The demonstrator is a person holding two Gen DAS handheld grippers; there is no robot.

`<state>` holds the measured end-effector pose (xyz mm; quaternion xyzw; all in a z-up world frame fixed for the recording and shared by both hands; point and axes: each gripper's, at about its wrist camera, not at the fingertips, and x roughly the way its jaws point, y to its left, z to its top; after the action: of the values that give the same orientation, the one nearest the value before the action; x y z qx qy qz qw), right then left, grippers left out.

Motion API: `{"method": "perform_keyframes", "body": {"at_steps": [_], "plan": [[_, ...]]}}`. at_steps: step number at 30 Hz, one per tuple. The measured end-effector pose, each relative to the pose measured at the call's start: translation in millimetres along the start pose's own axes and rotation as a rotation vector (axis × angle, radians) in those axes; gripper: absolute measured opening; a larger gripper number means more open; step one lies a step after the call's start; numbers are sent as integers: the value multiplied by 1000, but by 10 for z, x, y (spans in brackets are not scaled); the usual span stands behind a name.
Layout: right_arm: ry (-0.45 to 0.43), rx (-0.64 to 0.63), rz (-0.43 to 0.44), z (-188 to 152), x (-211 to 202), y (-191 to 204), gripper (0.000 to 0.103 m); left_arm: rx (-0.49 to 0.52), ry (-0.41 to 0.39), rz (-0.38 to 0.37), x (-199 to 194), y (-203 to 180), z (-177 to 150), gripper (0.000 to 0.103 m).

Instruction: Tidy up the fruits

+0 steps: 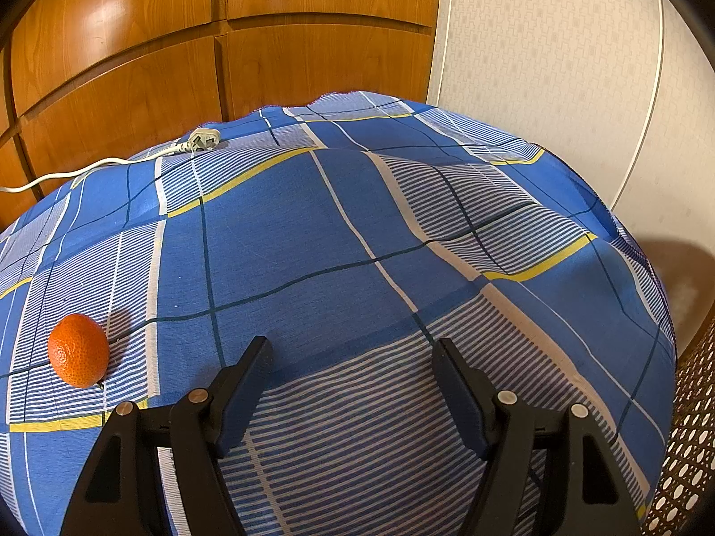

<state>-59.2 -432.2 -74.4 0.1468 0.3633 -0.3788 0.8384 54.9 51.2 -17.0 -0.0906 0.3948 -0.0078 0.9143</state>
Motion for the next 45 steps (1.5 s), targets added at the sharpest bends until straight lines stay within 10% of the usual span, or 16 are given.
{"method": "perform_keyframes", "body": {"at_steps": [45], "plan": [[0,2,-3,-4,-1,12,75,16,-1,27,-176,205,-511,72]]}}
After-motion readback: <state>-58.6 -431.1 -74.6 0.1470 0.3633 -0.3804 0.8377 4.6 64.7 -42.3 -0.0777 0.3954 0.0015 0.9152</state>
